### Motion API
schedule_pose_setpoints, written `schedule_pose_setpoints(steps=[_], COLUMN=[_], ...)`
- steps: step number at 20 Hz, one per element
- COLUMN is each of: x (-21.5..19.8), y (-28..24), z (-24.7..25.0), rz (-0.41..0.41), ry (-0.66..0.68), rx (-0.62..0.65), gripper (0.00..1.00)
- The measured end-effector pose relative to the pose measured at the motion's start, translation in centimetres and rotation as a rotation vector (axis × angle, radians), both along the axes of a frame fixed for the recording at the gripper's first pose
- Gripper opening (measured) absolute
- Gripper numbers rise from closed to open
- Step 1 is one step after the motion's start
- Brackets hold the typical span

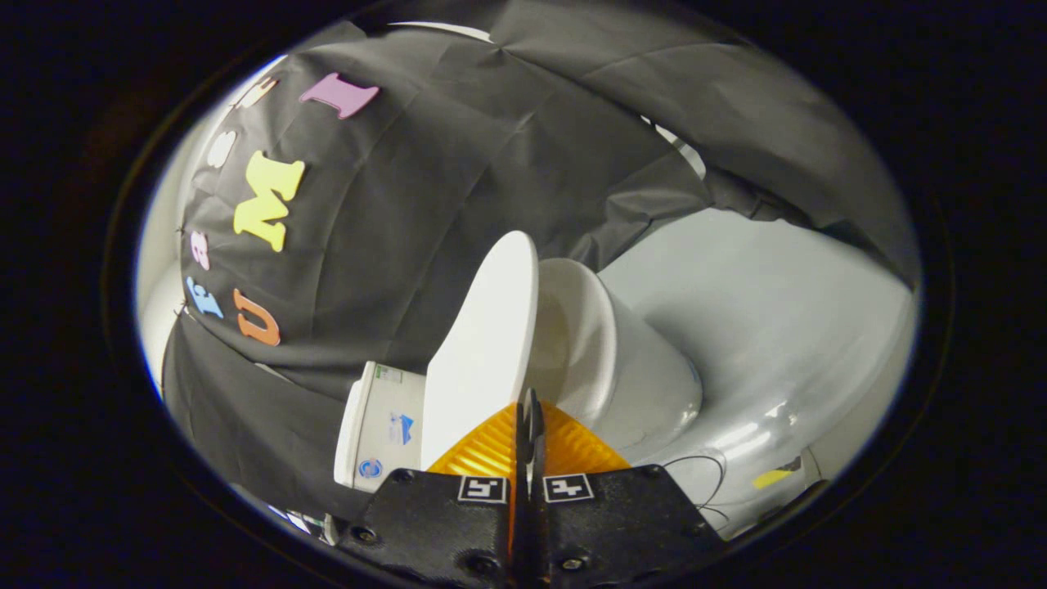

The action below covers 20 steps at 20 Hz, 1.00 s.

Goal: Open the toilet lid.

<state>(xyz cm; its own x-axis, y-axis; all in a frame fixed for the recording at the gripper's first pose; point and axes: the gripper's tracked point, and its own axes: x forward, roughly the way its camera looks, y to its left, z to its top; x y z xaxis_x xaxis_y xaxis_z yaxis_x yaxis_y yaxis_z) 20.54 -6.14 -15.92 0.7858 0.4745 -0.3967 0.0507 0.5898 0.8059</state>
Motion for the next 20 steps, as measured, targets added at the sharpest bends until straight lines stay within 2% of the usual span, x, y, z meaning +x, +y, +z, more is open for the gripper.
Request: schedule_pose_setpoints(steps=[4,20], x=[-0.2,-1.7], y=[0.6,5.9], z=[3.1,13.9], rz=[-0.005,0.003], ry=[-0.034,-0.193], rx=[-0.122,-0.268], gripper=[0.03,0.03])
